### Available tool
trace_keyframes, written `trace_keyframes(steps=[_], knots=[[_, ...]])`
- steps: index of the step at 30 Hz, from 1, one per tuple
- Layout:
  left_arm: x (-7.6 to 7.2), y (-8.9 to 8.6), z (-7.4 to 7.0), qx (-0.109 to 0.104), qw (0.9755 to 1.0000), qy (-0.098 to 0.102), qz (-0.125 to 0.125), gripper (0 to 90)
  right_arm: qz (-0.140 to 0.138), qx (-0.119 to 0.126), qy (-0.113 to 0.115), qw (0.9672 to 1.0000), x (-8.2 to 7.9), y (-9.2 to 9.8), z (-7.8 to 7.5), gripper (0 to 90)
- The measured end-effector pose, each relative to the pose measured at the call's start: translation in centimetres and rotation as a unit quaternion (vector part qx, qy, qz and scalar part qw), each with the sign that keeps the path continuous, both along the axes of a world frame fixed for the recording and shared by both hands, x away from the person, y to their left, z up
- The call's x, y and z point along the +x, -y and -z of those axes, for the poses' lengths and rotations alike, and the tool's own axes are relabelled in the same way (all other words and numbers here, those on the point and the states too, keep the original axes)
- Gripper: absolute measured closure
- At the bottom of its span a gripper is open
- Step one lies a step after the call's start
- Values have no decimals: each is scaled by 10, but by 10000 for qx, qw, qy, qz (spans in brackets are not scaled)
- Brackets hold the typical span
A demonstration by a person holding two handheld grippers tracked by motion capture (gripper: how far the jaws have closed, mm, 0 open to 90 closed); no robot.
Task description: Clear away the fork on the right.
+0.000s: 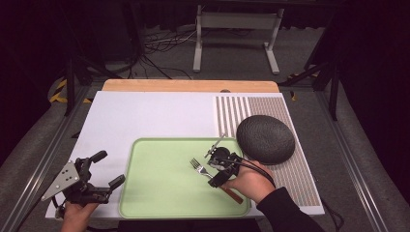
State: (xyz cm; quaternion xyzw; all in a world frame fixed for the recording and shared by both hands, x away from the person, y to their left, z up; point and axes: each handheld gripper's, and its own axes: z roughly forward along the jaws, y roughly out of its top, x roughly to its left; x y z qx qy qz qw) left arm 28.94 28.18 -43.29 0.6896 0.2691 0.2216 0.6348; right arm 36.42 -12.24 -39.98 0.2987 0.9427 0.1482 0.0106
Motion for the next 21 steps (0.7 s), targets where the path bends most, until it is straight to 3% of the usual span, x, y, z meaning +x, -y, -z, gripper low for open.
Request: trace_keyframes(steps=[2,6,14,17,21], knots=[[0,0,0,18,10000,-2,2,1,-193,98,141,9997,0,-1,-2,336],[0,0,0,19,10000,-1,4,2,-431,250,392,9980,-1,-5,-6,344],[0,0,0,0,10000,10,6,1,-900,438,780,9919,-8,-19,-5,775],[0,0,0,-1,10000,8,8,2,-1084,492,940,9884,-9,-24,-4,841],[0,0,0,2,10000,11,9,1,-1196,568,946,9867,-8,-29,0,896]])
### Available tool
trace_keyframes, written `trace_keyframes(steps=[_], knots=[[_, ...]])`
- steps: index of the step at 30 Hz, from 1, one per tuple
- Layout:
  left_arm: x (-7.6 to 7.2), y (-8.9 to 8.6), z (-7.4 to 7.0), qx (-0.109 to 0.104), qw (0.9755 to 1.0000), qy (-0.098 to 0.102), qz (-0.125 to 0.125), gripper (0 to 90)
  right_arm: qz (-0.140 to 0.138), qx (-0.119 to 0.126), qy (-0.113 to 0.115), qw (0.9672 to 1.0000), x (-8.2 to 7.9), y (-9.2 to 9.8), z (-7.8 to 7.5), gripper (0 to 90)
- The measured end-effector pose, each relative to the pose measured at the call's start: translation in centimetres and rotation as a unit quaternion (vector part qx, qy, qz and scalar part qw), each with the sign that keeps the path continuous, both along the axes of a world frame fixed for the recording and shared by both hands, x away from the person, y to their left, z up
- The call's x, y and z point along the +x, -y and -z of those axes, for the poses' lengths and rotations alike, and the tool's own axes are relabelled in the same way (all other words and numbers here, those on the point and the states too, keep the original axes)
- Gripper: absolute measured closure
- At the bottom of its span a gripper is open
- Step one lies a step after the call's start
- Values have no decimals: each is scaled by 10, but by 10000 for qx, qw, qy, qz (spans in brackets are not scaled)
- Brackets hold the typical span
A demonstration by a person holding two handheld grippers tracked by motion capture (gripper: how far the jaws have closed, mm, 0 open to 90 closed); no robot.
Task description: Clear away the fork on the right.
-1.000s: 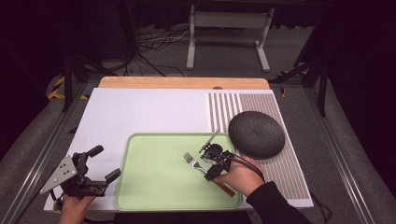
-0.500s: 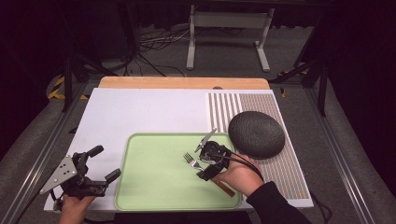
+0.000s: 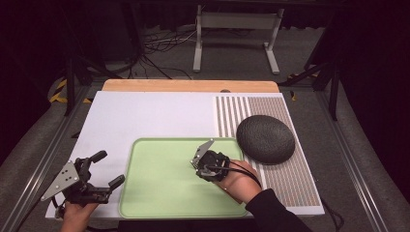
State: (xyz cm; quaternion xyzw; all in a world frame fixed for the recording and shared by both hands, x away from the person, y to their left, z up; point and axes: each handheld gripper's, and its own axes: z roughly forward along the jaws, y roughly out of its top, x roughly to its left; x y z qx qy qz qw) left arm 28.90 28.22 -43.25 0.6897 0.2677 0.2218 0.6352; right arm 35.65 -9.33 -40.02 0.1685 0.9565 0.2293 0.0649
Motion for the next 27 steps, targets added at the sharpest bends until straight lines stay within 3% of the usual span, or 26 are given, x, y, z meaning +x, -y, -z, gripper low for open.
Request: trace_keyframes(steps=[10,27], knots=[[0,0,0,16,10000,1,11,1,-20,-133,-155,9998,7,-3,13,897],[0,-1,0,11,10000,-6,6,1,53,-268,-154,9995,15,0,23,898]])
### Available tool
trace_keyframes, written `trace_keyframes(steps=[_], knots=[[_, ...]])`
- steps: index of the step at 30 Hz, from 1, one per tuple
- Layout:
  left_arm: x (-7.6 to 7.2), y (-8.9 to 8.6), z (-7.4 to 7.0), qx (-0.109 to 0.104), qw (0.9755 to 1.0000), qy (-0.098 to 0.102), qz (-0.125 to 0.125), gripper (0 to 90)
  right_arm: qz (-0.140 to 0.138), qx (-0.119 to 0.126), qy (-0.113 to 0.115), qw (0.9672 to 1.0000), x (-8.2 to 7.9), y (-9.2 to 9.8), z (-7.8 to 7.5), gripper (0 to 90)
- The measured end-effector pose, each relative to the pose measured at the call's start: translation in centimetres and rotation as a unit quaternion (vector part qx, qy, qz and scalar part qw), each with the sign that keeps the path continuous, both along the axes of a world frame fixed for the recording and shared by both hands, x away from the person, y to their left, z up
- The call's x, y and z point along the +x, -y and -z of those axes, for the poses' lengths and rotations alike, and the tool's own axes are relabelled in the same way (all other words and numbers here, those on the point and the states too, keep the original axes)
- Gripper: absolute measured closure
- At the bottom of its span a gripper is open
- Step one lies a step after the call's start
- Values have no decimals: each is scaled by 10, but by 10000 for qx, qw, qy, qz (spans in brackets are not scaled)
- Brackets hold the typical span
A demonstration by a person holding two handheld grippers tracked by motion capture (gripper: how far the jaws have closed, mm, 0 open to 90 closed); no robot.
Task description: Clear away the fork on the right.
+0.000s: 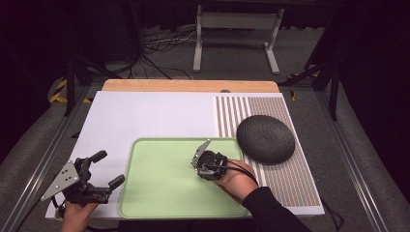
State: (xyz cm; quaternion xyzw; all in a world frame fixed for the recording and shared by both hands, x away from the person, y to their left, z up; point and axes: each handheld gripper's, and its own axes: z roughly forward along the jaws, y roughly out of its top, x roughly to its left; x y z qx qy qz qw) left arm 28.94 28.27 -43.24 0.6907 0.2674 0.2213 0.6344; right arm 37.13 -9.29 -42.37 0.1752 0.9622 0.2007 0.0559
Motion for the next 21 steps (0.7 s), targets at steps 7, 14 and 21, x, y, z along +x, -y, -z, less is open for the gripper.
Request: trace_keyframes(steps=[7,14,21], knots=[[0,0,0,-12,10000,-5,0,1,32,-17,24,10000,3,1,2,898],[0,0,0,-17,10000,-4,0,1,122,-26,66,9999,7,3,3,898],[0,0,0,-15,10000,-1,1,1,276,-8,99,9996,14,11,4,899]])
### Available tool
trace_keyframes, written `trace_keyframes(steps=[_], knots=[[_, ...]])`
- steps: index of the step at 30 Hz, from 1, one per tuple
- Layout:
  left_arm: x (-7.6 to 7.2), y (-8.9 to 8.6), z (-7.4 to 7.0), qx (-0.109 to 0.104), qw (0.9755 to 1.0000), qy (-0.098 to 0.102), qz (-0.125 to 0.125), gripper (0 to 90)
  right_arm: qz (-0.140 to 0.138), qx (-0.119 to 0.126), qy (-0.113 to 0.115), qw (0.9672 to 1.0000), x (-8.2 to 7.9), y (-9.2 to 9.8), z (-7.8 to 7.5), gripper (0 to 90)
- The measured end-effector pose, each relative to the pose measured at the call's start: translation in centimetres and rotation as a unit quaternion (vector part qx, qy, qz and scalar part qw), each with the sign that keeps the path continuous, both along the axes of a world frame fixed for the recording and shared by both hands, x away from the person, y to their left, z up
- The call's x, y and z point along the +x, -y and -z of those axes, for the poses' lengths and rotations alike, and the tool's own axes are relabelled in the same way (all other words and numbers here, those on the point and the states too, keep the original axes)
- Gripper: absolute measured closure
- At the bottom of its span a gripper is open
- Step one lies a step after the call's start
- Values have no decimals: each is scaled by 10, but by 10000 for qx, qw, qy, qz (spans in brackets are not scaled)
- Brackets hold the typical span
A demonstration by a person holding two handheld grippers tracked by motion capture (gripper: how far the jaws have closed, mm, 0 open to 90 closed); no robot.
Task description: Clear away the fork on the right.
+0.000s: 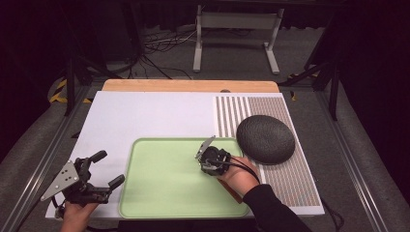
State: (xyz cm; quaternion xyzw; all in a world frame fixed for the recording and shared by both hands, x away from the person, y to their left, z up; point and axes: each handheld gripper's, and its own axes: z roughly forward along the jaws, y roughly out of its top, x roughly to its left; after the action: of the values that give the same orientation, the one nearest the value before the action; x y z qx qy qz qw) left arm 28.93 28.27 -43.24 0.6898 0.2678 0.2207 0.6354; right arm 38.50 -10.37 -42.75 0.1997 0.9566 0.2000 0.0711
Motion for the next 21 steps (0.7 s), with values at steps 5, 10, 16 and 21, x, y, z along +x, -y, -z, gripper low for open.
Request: trace_keyframes(steps=[5,10,16,21], knots=[[0,0,0,9,10000,-2,0,1,121,9,16,9999,5,7,0,899],[0,0,0,8,10000,2,-4,1,242,17,29,9997,9,14,0,899],[0,0,0,22,10000,-3,3,1,340,19,52,9994,13,20,-1,899],[0,1,0,10,10000,-1,-3,1,432,14,65,9990,16,27,-1,899]])
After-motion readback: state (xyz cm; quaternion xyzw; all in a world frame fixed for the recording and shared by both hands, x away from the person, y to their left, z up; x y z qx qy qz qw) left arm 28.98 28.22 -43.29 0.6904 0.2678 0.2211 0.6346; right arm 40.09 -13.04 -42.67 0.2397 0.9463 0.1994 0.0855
